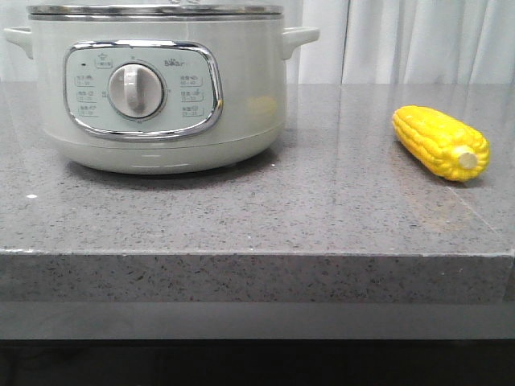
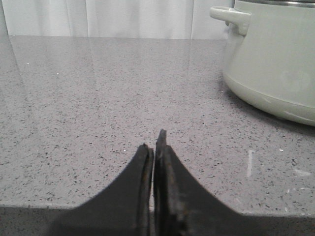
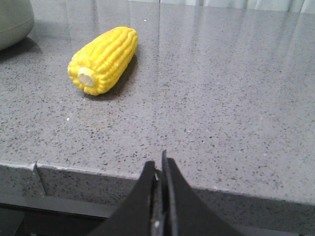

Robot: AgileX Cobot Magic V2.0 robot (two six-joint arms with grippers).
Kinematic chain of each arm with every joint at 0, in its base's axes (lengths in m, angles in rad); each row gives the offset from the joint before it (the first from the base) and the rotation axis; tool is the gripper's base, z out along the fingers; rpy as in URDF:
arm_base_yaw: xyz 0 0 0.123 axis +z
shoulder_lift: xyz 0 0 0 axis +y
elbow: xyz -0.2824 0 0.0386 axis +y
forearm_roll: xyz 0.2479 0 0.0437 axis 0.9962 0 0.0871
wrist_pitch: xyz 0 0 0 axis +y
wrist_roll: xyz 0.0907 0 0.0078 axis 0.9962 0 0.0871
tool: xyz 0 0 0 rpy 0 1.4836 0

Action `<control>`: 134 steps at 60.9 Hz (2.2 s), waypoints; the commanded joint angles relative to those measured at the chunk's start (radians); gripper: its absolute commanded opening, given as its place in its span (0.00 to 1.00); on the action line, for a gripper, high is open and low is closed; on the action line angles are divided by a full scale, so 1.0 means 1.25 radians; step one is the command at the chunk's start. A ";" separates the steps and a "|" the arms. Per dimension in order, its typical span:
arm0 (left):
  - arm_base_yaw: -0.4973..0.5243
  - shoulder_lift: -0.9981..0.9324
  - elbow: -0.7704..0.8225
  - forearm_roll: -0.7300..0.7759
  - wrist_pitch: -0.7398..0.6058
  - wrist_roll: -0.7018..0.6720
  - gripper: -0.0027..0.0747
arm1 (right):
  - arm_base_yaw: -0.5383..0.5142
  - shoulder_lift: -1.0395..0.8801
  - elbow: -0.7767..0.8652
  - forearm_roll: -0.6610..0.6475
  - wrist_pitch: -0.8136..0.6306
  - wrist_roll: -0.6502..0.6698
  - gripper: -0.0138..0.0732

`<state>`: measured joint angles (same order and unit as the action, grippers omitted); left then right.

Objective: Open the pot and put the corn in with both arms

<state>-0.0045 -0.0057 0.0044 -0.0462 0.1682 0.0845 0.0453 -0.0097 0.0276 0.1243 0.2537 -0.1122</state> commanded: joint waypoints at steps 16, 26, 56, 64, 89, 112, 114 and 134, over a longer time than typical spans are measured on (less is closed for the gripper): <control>0.001 -0.019 0.003 -0.009 -0.069 -0.008 0.01 | -0.003 -0.017 -0.001 0.002 -0.070 -0.003 0.09; 0.001 -0.019 0.003 -0.009 -0.069 -0.008 0.01 | -0.003 -0.017 -0.001 0.002 -0.070 -0.003 0.09; 0.001 -0.019 0.003 -0.009 -0.069 -0.008 0.01 | -0.003 -0.017 -0.001 0.002 -0.070 -0.003 0.09; 0.001 -0.019 0.003 -0.009 -0.069 -0.008 0.01 | -0.003 -0.017 -0.001 0.002 -0.070 -0.003 0.09; 0.001 0.015 -0.145 -0.027 -0.021 -0.008 0.01 | -0.003 -0.011 -0.098 0.001 -0.076 -0.003 0.09; 0.001 0.348 -0.493 -0.022 0.095 -0.008 0.01 | -0.003 0.251 -0.438 0.001 -0.004 -0.003 0.09; 0.001 0.364 -0.505 -0.022 0.100 -0.008 0.01 | -0.003 0.278 -0.459 0.001 0.002 -0.004 0.09; 0.001 0.382 -0.513 -0.024 0.102 -0.008 0.54 | -0.003 0.350 -0.502 0.001 0.026 -0.004 0.38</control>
<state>-0.0045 0.4596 -0.6002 -0.0688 0.3694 0.0845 0.0453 0.4145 -0.5671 0.1243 0.3401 -0.1122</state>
